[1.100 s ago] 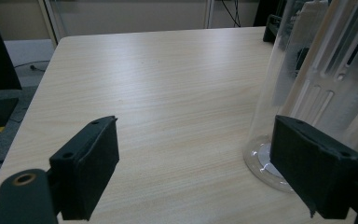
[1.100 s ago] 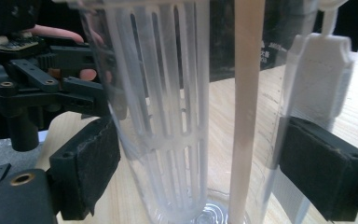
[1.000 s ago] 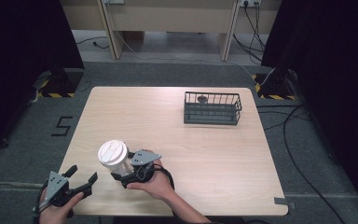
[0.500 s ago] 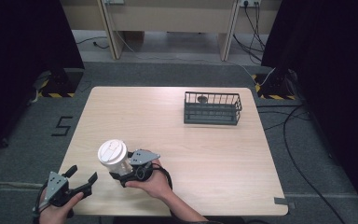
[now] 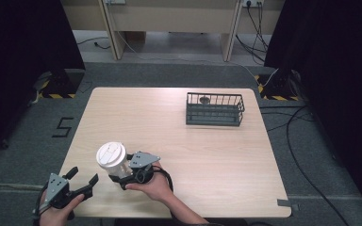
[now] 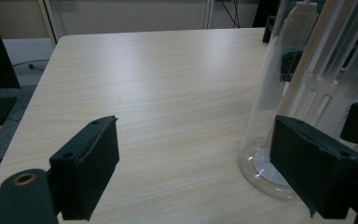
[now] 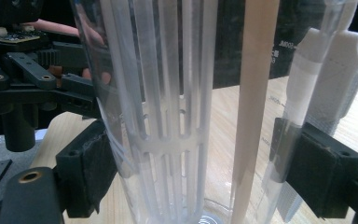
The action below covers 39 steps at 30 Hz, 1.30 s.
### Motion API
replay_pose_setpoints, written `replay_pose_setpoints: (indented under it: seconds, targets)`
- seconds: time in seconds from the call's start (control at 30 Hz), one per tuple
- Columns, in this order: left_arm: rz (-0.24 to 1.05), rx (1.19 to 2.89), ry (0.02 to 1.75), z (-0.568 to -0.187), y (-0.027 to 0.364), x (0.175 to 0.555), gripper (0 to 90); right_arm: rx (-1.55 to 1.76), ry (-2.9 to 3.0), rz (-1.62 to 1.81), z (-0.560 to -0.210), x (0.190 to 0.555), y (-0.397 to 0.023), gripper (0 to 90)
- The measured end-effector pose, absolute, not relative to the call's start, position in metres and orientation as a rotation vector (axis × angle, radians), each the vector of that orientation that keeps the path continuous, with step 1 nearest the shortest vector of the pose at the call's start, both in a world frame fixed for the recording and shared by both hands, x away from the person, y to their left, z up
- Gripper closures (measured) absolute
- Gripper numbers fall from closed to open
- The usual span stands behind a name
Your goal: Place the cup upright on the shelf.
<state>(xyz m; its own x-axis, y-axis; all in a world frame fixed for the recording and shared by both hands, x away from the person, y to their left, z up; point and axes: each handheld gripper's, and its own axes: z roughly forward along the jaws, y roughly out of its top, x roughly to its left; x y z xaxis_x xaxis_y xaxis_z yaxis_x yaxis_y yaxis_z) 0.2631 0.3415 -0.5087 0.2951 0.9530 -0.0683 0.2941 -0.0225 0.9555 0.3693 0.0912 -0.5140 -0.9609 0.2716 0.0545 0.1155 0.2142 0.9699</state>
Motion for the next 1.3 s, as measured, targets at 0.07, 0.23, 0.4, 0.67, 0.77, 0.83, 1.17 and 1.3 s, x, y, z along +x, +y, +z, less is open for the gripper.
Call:
replay_pose_setpoints:
  seconds: [0.07,0.23,0.4,0.67,0.77,0.83,1.17,1.3]
  targets:
    - [0.805,1.534,1.192,-0.509,0.342,0.263,15.0,0.378,2.340,1.857,-0.514,0.369,0.092,18.0]
    - [0.804,1.533,1.193,-0.509,0.342,0.263,15.0,0.385,2.336,1.865,-0.514,0.369,0.091,18.1]
    - [0.803,1.532,1.194,-0.509,0.342,0.263,15.0,0.401,2.317,1.897,-0.514,0.369,0.091,18.2]
    - [0.804,1.531,1.197,-0.509,0.342,0.263,15.0,0.393,2.295,1.898,-0.508,0.370,0.087,18.2]
    - [0.804,1.531,1.197,-0.509,0.342,0.263,15.0,0.398,2.291,1.897,-0.506,0.370,0.086,18.3]
    - [0.804,1.533,1.196,-0.508,0.342,0.263,15.0,0.406,2.284,1.892,-0.504,0.371,0.083,18.2]
    - [0.805,1.535,1.195,-0.508,0.341,0.262,15.0,0.431,2.258,1.882,-0.496,0.374,0.072,18.3]
    - [0.806,1.537,1.193,-0.508,0.340,0.262,15.0,0.439,2.241,1.876,-0.493,0.377,0.067,18.3]
